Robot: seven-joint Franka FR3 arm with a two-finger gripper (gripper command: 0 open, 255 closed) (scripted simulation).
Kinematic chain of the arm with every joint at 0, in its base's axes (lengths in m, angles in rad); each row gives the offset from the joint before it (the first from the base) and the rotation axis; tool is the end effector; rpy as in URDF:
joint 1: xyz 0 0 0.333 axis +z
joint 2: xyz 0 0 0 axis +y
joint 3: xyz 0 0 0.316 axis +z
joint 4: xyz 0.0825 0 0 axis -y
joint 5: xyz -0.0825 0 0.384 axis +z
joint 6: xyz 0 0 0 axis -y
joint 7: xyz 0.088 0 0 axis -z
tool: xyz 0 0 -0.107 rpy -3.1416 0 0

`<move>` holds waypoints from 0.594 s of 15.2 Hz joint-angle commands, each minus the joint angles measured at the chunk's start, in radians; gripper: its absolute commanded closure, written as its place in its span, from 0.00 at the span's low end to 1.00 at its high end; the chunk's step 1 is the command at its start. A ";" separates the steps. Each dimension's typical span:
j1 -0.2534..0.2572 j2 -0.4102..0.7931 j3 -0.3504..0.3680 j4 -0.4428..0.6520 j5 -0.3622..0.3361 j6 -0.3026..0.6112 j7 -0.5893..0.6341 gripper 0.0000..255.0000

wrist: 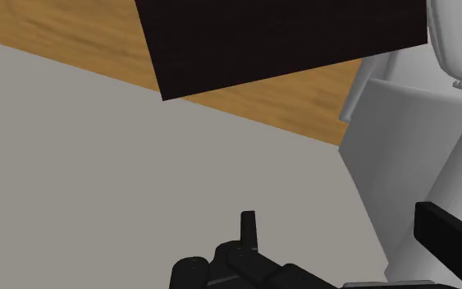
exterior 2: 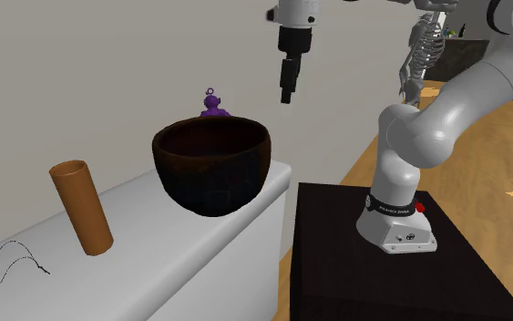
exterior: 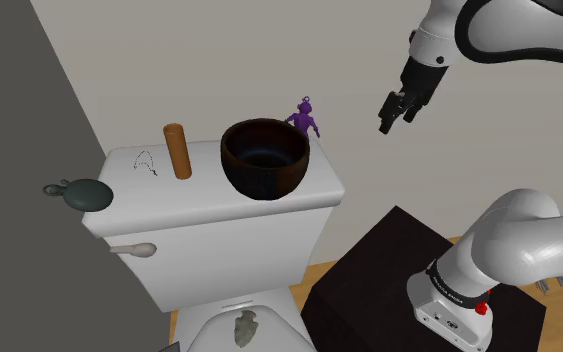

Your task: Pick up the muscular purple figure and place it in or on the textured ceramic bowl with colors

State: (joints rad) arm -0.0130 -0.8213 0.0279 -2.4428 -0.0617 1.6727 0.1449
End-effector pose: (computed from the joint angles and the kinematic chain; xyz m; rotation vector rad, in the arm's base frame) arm 0.3060 0.0007 0.5694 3.0556 -0.2045 0.0873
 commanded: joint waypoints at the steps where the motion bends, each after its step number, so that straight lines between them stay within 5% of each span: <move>1: 0.000 0.000 0.000 0.000 0.000 0.000 0.000 0.00; 9: 0.047 0.155 0.152 0.114 0.040 0.125 0.133 0.00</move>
State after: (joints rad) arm 0.0272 -0.6872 0.1556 -2.3375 -0.0267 1.7753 0.2548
